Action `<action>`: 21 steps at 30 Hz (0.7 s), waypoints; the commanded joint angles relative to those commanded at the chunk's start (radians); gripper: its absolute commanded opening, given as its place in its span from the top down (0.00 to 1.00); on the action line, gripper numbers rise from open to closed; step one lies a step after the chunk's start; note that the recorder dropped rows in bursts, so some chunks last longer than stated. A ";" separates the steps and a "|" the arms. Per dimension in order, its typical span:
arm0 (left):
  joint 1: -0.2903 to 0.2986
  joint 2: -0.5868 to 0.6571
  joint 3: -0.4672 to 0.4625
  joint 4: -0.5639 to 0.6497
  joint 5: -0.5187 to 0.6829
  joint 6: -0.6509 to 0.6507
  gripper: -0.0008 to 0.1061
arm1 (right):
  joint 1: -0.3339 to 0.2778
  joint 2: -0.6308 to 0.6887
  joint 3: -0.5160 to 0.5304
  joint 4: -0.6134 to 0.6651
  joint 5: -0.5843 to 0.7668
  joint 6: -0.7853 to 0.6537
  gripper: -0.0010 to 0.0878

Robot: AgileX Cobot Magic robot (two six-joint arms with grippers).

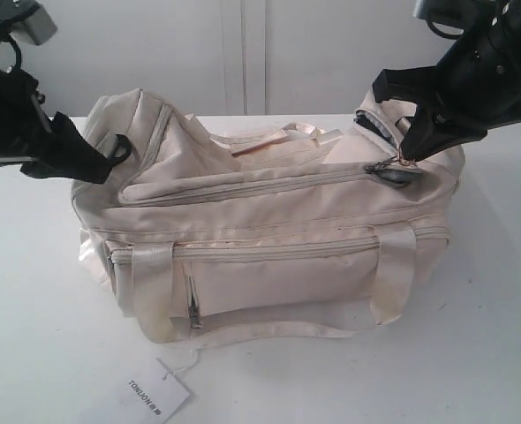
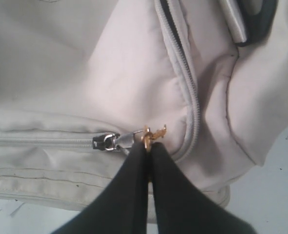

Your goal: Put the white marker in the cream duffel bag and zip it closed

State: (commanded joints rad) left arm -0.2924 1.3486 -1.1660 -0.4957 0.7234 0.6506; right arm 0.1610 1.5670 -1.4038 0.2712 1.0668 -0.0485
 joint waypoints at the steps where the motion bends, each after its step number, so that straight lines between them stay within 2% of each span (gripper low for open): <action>1: -0.014 -0.004 0.000 0.008 -0.006 0.000 0.49 | 0.000 0.000 0.000 0.000 0.000 0.000 0.99; 11: -0.181 -0.025 0.000 0.135 -0.044 -0.028 0.49 | 0.000 0.000 0.000 0.000 0.000 0.000 0.99; 21: -0.335 -0.025 0.000 0.398 -0.072 -0.188 0.49 | 0.000 0.000 0.000 0.000 0.002 0.000 0.99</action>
State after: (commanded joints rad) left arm -0.6271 1.3241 -1.1660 -0.0973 0.6514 0.4623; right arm 0.1610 1.5670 -1.4038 0.2712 1.0688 -0.0487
